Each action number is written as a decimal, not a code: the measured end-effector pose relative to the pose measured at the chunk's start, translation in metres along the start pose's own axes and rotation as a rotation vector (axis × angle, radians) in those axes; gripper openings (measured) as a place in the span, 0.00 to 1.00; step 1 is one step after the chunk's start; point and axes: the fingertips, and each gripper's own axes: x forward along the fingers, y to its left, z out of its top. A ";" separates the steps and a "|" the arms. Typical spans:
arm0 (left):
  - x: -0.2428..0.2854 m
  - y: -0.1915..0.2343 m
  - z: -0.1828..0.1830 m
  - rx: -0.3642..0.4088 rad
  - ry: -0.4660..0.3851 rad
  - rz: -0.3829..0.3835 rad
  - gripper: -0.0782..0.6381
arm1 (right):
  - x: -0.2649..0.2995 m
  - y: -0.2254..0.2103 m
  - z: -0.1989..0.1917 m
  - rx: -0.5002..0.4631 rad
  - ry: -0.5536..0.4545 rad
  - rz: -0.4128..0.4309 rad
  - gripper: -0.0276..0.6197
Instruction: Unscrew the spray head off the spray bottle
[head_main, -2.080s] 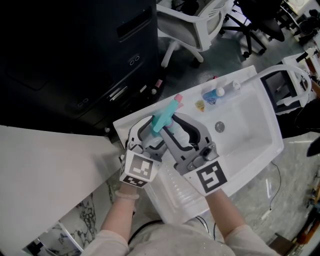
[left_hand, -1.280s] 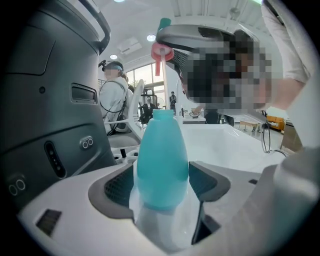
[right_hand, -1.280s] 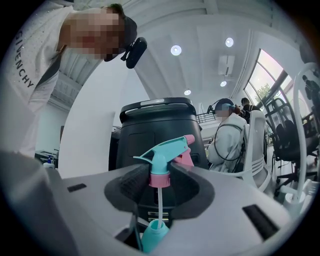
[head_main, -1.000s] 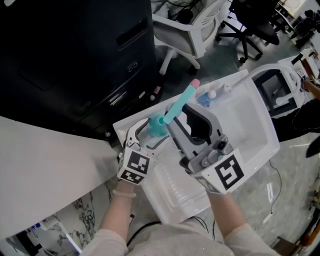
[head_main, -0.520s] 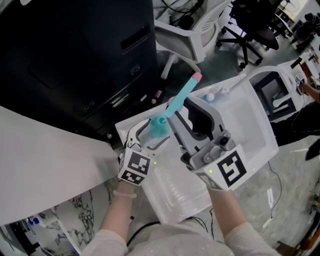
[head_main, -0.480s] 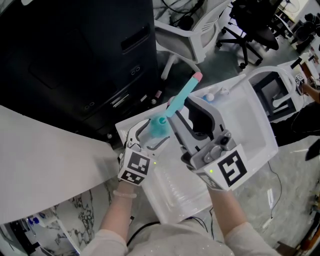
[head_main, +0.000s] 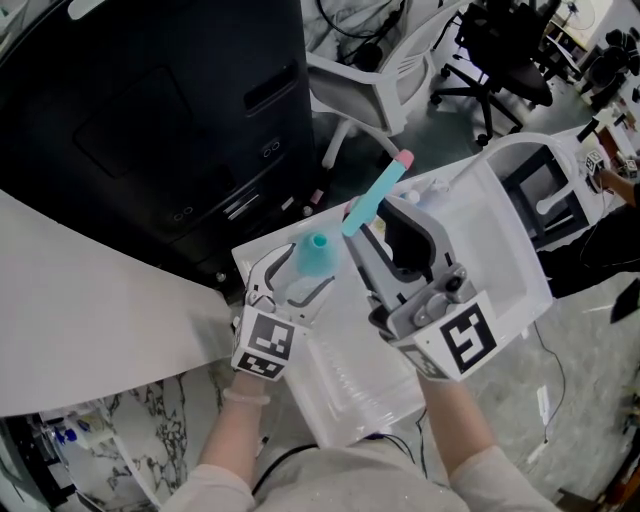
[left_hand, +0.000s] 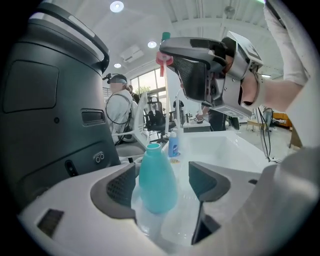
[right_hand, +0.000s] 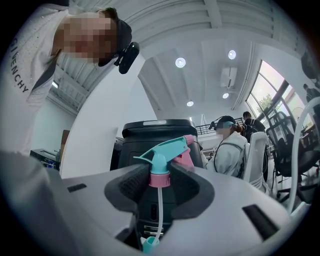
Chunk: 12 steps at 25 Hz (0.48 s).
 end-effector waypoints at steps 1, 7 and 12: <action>-0.003 -0.001 0.003 -0.002 -0.008 0.009 0.58 | -0.003 0.000 0.001 -0.002 0.003 -0.001 0.25; -0.018 -0.005 0.017 -0.030 -0.061 0.044 0.57 | -0.021 0.003 -0.005 -0.011 0.048 0.006 0.25; -0.038 -0.009 0.035 -0.043 -0.148 0.088 0.41 | -0.039 0.003 -0.015 -0.005 0.086 -0.007 0.25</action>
